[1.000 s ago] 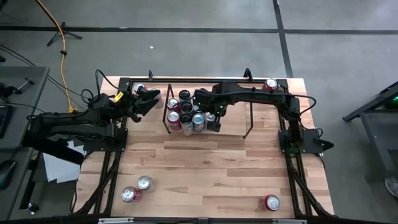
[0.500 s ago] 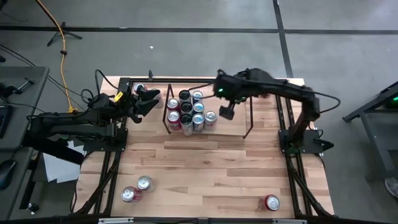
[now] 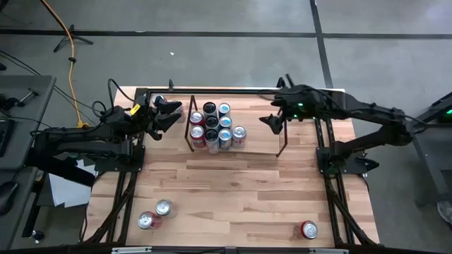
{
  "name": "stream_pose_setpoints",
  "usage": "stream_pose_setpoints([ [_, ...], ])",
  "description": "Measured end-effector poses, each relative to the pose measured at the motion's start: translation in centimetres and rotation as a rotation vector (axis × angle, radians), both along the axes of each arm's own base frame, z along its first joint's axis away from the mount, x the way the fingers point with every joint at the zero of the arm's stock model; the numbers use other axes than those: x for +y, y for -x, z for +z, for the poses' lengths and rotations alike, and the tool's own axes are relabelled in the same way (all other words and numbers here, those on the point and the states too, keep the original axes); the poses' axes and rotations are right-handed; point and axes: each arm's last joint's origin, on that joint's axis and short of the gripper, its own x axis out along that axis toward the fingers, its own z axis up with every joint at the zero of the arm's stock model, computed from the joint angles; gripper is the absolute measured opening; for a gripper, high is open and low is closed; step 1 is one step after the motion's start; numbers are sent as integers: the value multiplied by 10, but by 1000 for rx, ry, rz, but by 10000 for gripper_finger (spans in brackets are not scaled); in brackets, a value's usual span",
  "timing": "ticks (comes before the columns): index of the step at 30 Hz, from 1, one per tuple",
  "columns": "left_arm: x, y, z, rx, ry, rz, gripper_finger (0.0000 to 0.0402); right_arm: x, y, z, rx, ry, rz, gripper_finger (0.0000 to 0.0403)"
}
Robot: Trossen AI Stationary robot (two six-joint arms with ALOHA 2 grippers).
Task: Place canned beverage on shelf
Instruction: Put the top red-silver soda can on the shelf aligned with the other red-silver soda can
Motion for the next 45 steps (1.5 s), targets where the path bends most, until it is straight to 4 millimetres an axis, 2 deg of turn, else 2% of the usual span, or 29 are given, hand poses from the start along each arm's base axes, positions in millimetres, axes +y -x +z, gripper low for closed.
stream_pose_setpoints([
  [4, 0, -1, -2, 20, 4, 14, 262, 1, 7, -2, -260, -47, -45, 392],
  [7, 1, -1, -2, 25, 0, 16, 262, 2, 9, -4, -351, -21, -28, 392],
  [12, 1, -2, -5, 52, 1, 17, 262, 2, 8, -9, -327, 40, 38, 392],
  [18, 1, -3, -11, 117, 10, 18, 262, 1, -3, -18, -267, 79, 66, 392],
  [26, 1, -4, -14, 148, 16, 20, 262, -1, -16, -28, -219, 67, 66, 392],
  [42, 0, -2, -13, 142, 8, -9, 262, -2, -16, -29, -232, 32, 44, 392],
  [45, 0, -2, -3, 219, 44, 0, 260, -2, -16, -29, -232, 31, 43, 392],
])
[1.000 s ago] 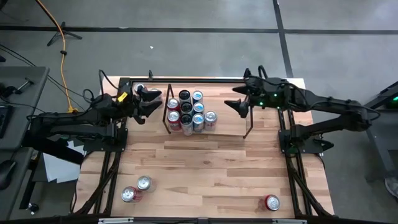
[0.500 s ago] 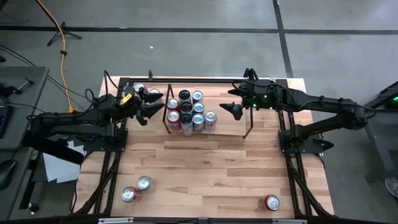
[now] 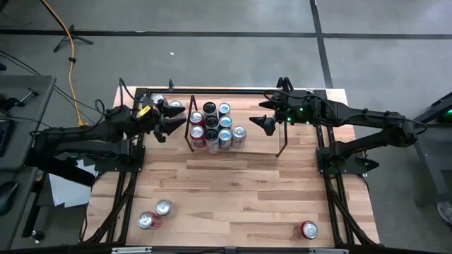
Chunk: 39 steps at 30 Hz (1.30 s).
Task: Place canned beverage on shelf
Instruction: Put the top red-silver soda can on the shelf aligned with the other red-silver soda can
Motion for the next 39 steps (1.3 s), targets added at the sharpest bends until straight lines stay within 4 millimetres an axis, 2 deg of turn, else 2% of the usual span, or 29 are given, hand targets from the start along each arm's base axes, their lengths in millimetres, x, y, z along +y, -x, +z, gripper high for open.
stream_pose_setpoints([
  [6, 12, 3, 36, 447, 22, 190, 248, 0, 0, 0, -8, -36, -16, 392],
  [9, 25, 6, 54, 568, 52, 304, 243, 0, 0, 0, -8, -39, -17, 392],
  [12, 41, 5, 59, 679, 107, 363, 238, 0, 0, 0, -7, -40, -17, 392],
  [14, 53, 2, 54, 764, 156, 358, 235, 0, 1, -1, 1, -41, -18, 392],
  [20, 98, -3, 12, 1054, 407, 328, 232, 0, 2, -4, 32, -51, -21, 392],
  [24, 130, -6, -8, 1120, 500, 384, 232, 1, 3, -6, 37, -98, -43, 392],
  [28, 149, -9, -23, 1223, 435, 327, 232, 1, 4, -8, 52, -113, -49, 392],
  [34, 160, -20, -43, 1364, 323, 185, 232, 1, 4, -8, 58, -115, -49, 392],
  [39, 167, -26, -44, 1399, 285, 153, 232, 1, 4, -8, 52, -136, -56, 392],
])
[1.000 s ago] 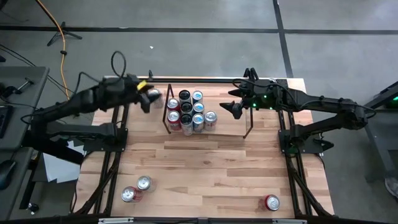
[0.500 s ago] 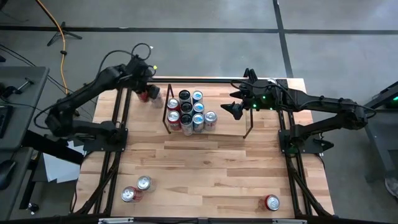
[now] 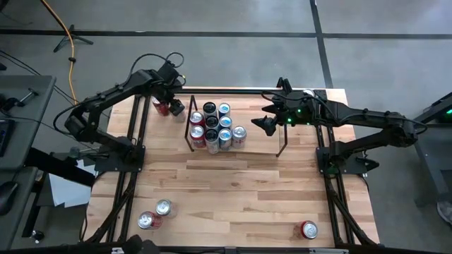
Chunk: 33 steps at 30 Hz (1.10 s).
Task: Place canned beverage on shelf
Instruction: Put the top red-silver soda can on the shelf aligned with the other red-silver soda can
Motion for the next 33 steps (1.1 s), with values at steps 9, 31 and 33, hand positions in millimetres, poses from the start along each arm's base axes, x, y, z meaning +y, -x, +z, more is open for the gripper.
stream_pose_setpoints([
  [9, 9, -3, 23, 57, -153, 33, 232, 0, 0, 0, 0, 0, 0, 392],
  [31, 11, -1, 28, 65, -170, -62, 326, -2, -13, -12, 54, -12, 3, 392],
  [33, 11, -1, 28, 48, -164, -22, 328, -2, -15, -14, 61, -21, 16, 392],
])
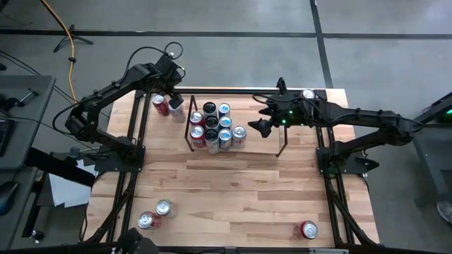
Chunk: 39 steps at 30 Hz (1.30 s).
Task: Place canned beverage on shelf
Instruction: Put the top red-silver soda can on the shelf aligned with the other red-silver soda can
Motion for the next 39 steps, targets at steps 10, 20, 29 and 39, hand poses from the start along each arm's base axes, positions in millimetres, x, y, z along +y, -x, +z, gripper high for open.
stream_pose_setpoints([
  [10, 1, -3, -8, 15, 63, -87, 326, 0, -1, -1, -3, -8, -3, 392],
  [20, 13, -14, -53, 203, 266, -165, 326, 0, -1, -1, -6, -22, -11, 392],
  [29, 19, -21, -71, 251, 302, -167, 324, 0, -1, -1, -6, -22, -11, 392],
  [39, 13, -27, -69, 301, 253, -204, 225, 0, -1, -1, -6, -22, -12, 392],
])
